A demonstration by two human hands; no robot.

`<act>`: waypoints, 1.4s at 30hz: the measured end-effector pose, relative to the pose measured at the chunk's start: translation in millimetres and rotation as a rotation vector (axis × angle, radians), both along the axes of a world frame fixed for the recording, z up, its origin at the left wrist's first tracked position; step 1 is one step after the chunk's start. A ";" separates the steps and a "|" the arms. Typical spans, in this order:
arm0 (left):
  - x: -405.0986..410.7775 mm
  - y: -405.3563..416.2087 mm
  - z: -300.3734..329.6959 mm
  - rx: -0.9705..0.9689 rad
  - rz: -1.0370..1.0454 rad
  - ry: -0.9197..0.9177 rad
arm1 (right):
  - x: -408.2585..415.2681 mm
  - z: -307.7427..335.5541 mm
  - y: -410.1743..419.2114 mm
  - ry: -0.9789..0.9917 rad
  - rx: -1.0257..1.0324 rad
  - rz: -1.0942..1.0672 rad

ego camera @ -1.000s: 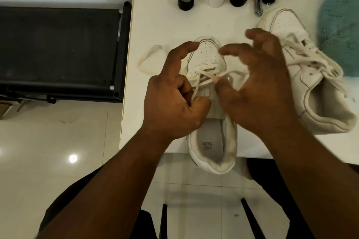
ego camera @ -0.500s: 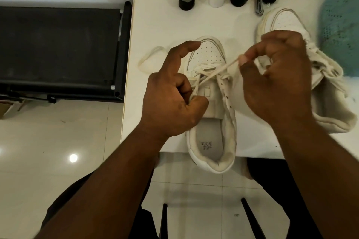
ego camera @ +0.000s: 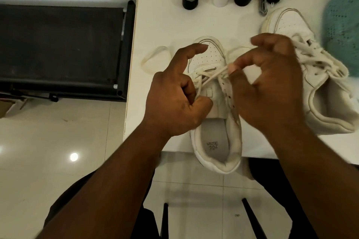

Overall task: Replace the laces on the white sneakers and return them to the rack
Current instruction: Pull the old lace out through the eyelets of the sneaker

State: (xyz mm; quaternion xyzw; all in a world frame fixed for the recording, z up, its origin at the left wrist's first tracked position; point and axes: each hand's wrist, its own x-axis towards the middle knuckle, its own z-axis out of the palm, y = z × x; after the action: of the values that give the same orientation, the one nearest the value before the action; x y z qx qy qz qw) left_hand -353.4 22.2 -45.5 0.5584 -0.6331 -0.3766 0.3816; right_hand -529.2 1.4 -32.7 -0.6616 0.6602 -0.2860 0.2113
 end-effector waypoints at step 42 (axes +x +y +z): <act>-10.7 -20.1 -18.1 0.197 0.208 0.016 | -2.8 -0.7 -0.9 -0.123 0.283 0.177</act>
State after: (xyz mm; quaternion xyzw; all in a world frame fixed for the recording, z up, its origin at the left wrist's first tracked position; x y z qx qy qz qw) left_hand -364.1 2.2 -63.6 0.6528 -0.5287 -0.3998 0.3667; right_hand -532.0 0.5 -33.4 -0.6620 0.6188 -0.2107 0.3667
